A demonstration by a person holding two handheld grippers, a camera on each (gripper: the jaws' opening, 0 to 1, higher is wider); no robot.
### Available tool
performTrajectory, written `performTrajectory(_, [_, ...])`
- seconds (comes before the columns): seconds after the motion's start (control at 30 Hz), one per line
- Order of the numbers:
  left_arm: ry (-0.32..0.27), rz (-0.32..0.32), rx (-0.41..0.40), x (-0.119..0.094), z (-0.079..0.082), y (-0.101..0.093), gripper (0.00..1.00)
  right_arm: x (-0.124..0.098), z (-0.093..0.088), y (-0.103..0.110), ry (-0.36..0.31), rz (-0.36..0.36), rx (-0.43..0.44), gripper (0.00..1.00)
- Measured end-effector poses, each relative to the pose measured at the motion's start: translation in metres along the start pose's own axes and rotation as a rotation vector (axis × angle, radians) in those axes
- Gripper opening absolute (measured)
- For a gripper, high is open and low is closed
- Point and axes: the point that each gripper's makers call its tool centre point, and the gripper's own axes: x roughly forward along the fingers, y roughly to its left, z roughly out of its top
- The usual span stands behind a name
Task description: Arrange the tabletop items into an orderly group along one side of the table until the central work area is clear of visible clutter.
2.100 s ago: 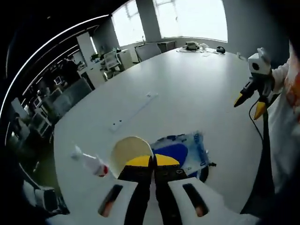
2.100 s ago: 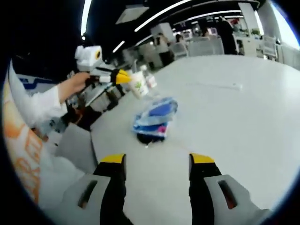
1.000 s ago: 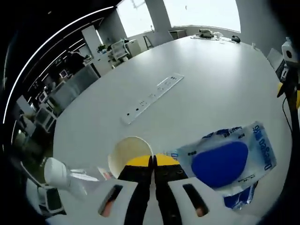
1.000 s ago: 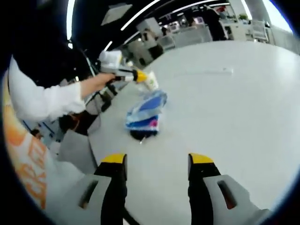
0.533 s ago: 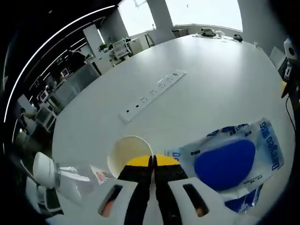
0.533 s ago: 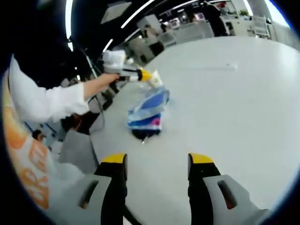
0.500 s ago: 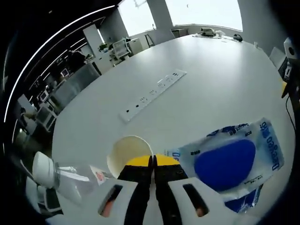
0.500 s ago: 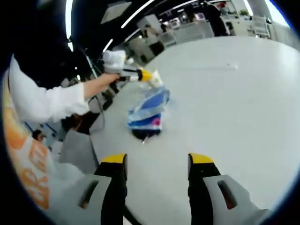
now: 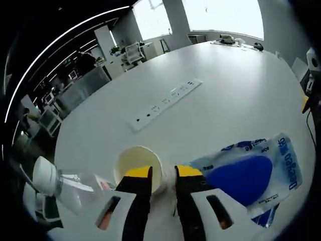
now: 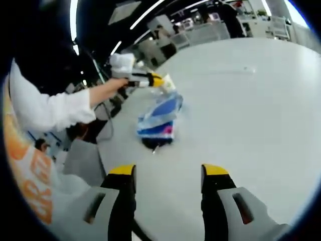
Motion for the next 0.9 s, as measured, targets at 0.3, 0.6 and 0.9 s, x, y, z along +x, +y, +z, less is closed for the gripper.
performTrajectory(0.3, [-0.128,0.027,-0.117,-0.03,0.014,-0.01,0.42,0.0,0.002,0.004,-0.011,0.012,-0.008,0.51])
performTrajectory(0.6, [-0.155,0.043,-0.232,-0.068,0.004,-0.025,0.57,0.0,0.005,0.016,-0.033,0.046,-0.016,0.52])
performTrajectory(0.9, [-0.156,0.054,-0.295,-0.093,-0.003,-0.031,0.7,-0.004,0.007,0.027,-0.053,0.072,-0.029,0.53])
